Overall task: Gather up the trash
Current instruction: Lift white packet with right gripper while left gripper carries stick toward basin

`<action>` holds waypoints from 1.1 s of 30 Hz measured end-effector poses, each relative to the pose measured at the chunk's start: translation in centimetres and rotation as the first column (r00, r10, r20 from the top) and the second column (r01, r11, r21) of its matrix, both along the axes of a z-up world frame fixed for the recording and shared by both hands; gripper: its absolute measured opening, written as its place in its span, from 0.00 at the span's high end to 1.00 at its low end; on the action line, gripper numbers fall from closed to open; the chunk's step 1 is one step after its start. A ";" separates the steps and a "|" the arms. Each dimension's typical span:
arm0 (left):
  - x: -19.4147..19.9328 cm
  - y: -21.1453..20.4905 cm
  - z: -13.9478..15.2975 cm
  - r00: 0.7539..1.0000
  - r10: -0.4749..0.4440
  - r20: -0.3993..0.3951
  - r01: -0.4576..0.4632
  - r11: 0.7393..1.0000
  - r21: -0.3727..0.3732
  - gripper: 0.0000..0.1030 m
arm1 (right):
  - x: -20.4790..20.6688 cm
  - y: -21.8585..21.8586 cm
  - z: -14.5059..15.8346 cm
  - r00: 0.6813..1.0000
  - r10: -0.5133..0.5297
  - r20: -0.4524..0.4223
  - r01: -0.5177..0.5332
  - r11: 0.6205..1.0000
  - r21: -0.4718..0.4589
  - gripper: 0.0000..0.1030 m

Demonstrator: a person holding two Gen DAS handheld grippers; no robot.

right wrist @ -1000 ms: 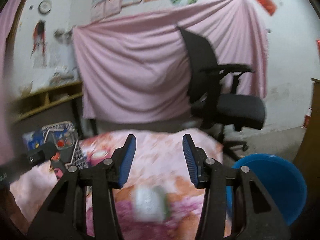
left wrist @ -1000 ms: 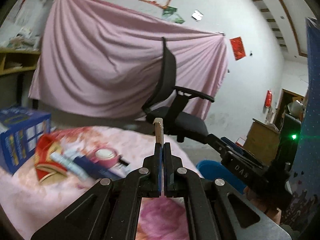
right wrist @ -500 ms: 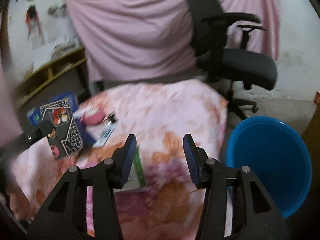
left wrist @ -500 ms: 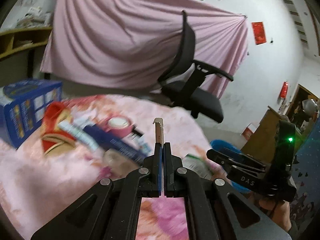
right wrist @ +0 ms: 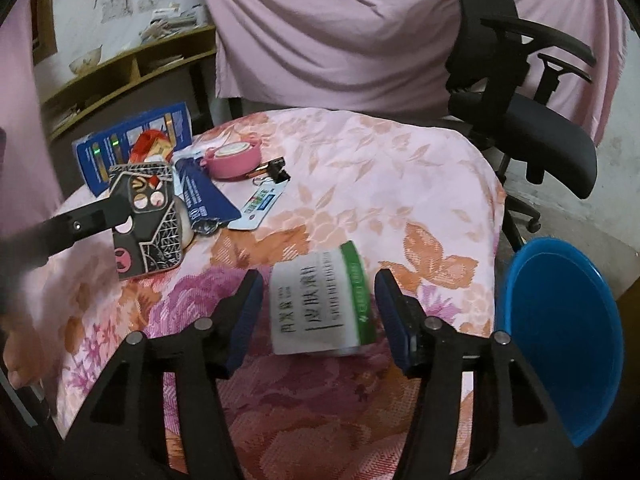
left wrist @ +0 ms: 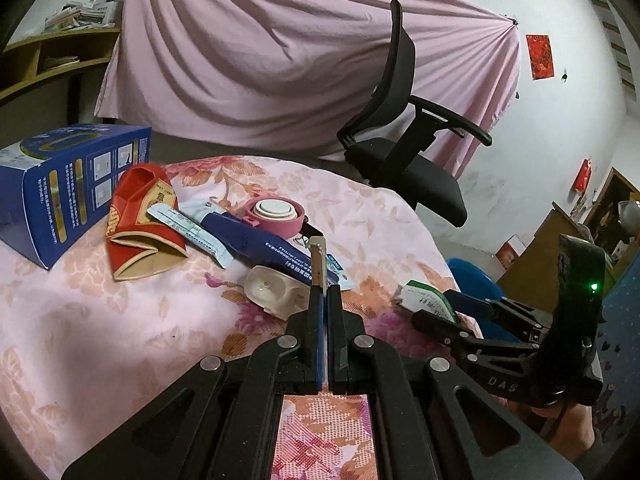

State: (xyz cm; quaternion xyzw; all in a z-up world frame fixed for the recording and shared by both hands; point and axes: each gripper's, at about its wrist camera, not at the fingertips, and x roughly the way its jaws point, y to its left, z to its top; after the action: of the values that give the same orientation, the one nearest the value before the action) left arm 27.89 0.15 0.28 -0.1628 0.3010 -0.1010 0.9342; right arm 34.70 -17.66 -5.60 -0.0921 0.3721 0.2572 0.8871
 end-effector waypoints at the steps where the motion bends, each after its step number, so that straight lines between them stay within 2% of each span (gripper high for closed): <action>1: 0.0 0.0 0.0 1.000 0.000 0.000 0.000 1.000 0.004 1.00 | 0.0 0.1 -0.1 1.000 0.002 -0.003 -0.002 1.000 -0.008 0.25; 5: 0.0 -0.1 0.1 1.000 -0.001 -0.005 0.001 1.000 0.015 1.00 | -0.2 0.5 -0.1 1.000 0.012 0.001 -0.012 1.000 -0.024 0.27; 8: 0.1 -0.5 0.3 1.000 -0.001 -0.004 0.001 1.000 0.021 1.00 | -0.1 0.1 -0.3 1.000 -0.005 -0.012 0.005 1.000 -0.016 0.31; 13: 0.0 -1.6 1.5 1.000 -0.014 0.026 0.013 0.999 0.044 1.00 | 0.0 -1.7 0.5 0.998 -0.064 -0.002 0.064 0.996 0.059 0.32; 17: 0.1 -3.4 2.9 0.996 -0.047 0.072 0.043 0.997 0.059 1.00 | -0.3 -3.6 2.0 0.987 -0.148 0.065 0.139 0.983 0.123 0.32; 21: 0.4 -6.1 4.4 0.986 -0.104 0.133 0.094 0.993 0.078 1.00 | -1.6 -7.4 5.0 0.948 -0.263 0.177 0.210 0.939 0.271 0.32; 26: 1.1 -10.8 6.2 0.958 -0.207 0.201 0.188 0.976 0.108 1.00 | -3.5 -11.7 7.6 0.875 -0.394 0.283 0.288 0.891 0.350 0.31; 29: 2.2 -14.3 6.9 0.936 -0.281 0.212 0.262 0.958 0.115 1.00 | -3.7 -14.2 7.9 0.844 -0.460 0.276 0.345 0.859 0.377 0.31; 33: 3.9 -18.5 6.9 0.914 -0.354 0.199 0.341 0.935 0.100 1.00 | -3.4 -17.4 7.3 0.805 -0.549 0.225 0.440 0.807 0.395 0.31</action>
State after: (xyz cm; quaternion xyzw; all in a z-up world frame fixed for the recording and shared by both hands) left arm 31.80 -18.36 7.15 -0.0653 0.2260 -0.2727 0.9329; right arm 31.31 -35.02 1.72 0.1147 0.1824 0.0519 0.9751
